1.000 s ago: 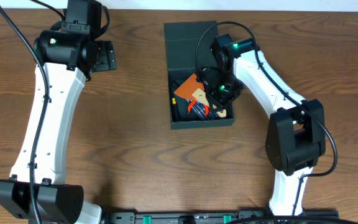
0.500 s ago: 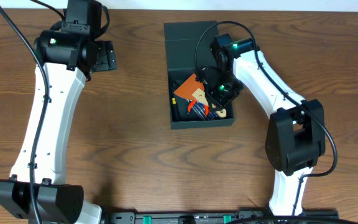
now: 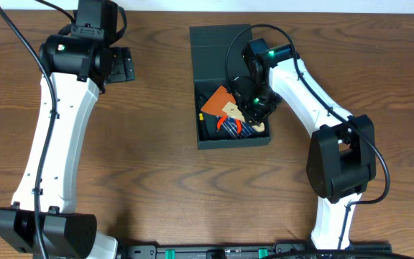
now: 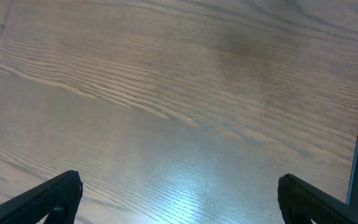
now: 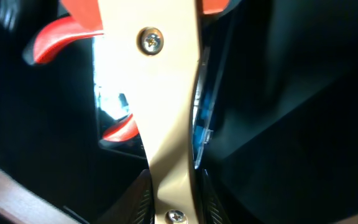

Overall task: Pack container
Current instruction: 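Lower the scraper into the box and open the right gripper, then release the scraper and raise the right gripper out of the box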

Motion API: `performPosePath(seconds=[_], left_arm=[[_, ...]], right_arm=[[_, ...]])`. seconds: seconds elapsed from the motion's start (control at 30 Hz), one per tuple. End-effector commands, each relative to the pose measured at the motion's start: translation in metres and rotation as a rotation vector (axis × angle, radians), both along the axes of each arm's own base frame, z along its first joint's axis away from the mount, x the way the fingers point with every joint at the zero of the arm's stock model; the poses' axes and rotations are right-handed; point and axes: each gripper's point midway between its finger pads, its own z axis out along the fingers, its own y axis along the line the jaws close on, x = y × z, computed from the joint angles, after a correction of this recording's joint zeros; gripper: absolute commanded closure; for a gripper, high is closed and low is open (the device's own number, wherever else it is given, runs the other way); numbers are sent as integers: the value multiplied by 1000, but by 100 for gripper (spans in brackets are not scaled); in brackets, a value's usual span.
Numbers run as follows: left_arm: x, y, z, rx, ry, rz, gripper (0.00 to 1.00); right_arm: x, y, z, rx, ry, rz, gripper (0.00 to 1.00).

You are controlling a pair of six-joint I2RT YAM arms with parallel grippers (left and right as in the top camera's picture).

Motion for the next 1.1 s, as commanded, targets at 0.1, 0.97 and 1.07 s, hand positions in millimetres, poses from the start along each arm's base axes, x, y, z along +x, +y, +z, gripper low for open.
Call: performPosePath(seconds=[0.1,0.97,1.07], left_arm=[[-1,2,0,-6,-4,20,1],[-1,2,0,-6,-4,20,1],[-1,2,0,-6,-4,20,1]], right_arm=[[5,-7,9,-10,-39,-27,69],[16,-2,9,6,-81,-58,53],[18,-1,10,12,-88,-70,57]])
